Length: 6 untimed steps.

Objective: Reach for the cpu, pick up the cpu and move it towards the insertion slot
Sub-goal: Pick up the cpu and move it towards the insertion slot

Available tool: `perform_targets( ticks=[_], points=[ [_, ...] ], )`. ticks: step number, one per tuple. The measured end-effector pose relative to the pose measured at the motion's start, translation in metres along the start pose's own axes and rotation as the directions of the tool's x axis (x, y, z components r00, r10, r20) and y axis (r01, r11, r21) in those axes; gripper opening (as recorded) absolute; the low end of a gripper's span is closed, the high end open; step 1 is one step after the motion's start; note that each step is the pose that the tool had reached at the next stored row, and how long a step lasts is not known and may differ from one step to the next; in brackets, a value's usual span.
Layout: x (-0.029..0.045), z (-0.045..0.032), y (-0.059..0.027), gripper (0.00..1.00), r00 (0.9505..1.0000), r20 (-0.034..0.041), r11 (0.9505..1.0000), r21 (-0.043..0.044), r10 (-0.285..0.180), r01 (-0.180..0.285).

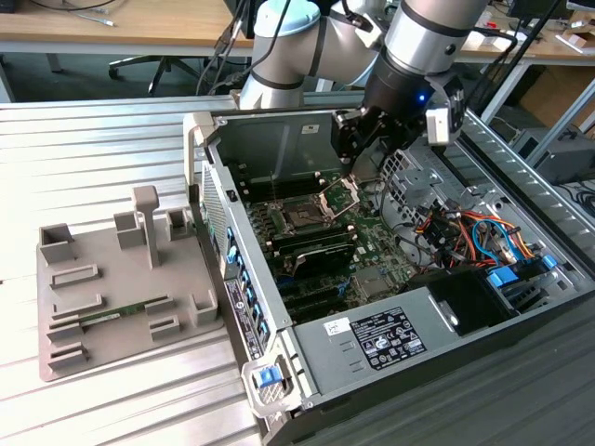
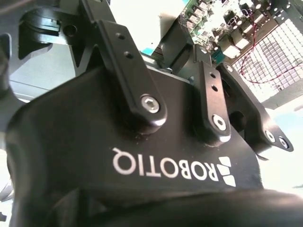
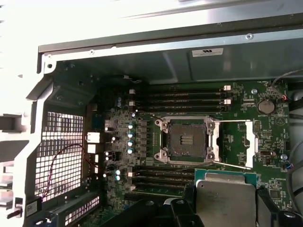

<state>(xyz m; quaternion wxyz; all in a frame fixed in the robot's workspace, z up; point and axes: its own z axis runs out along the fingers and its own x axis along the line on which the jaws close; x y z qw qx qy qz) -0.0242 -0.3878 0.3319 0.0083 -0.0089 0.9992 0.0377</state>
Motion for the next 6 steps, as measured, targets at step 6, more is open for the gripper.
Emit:
perform_targets(
  ticks=[6],
  points=[
    [0.0001,0.0001,0.0000,0.55,1.0000,-0.0001,1.0000,-0.0001,-0.001,0.001]
  ],
)
